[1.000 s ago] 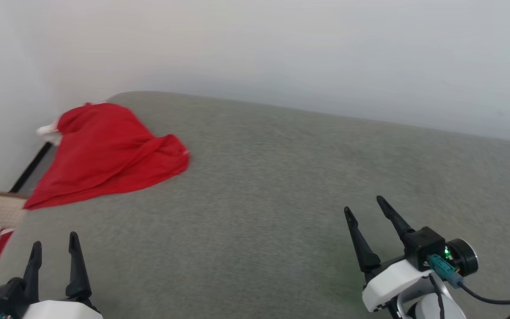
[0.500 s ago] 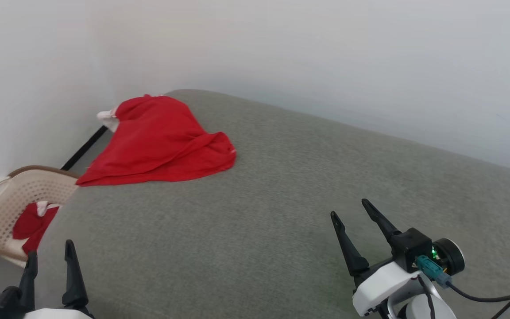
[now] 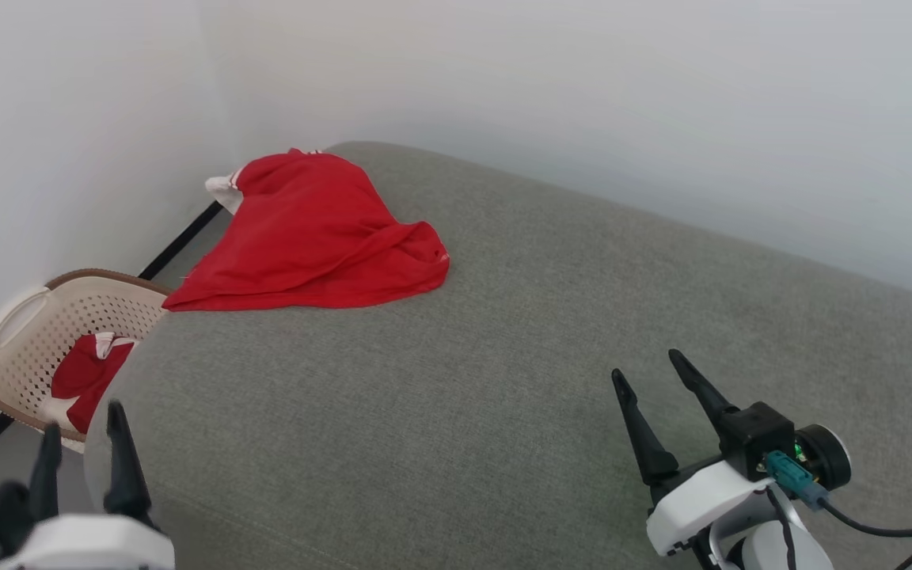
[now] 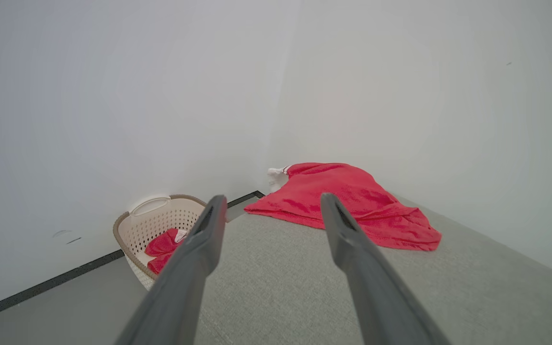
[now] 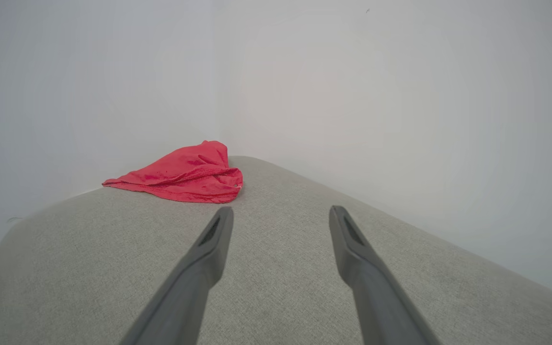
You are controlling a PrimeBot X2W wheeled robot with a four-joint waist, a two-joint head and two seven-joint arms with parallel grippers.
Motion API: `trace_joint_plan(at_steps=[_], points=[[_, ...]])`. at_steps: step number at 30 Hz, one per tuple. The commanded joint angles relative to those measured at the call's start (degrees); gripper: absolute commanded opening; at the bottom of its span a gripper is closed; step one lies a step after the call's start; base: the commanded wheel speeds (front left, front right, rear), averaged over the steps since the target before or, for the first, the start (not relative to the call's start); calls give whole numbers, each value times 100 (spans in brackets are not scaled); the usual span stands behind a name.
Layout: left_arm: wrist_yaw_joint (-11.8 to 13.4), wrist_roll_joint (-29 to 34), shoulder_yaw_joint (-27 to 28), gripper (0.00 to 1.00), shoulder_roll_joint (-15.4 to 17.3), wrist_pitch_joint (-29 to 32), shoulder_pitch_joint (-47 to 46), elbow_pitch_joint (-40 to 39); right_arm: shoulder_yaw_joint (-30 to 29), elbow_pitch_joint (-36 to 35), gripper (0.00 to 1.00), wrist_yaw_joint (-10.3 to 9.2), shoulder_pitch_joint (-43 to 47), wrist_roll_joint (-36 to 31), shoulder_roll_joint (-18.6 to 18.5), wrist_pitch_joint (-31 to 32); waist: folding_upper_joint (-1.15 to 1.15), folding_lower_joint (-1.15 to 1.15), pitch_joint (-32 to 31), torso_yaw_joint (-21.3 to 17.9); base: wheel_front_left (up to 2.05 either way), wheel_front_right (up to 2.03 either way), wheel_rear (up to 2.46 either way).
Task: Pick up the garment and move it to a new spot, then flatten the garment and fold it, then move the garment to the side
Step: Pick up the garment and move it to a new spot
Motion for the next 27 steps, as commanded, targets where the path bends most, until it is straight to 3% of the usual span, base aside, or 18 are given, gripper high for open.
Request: trace_joint_plan(at_steps=[1,11,27], points=[[5,-19,10,100,86,28,-226,88,-40,-36,100,-2,31,-31,-18,8,0,0,75,-59,0,0,0],[-256,-60,-131,100,507,53,-1669,932,-259,-408,100,-2,-218,-249,-154,218,0,0,716,-507,0,0,0],[-615,-320,-521,100,1449,34,-4213,3389,-269,-1242,100,-2,-725,-516,-386,575,0,0,1984,-1326,0,0,0]])
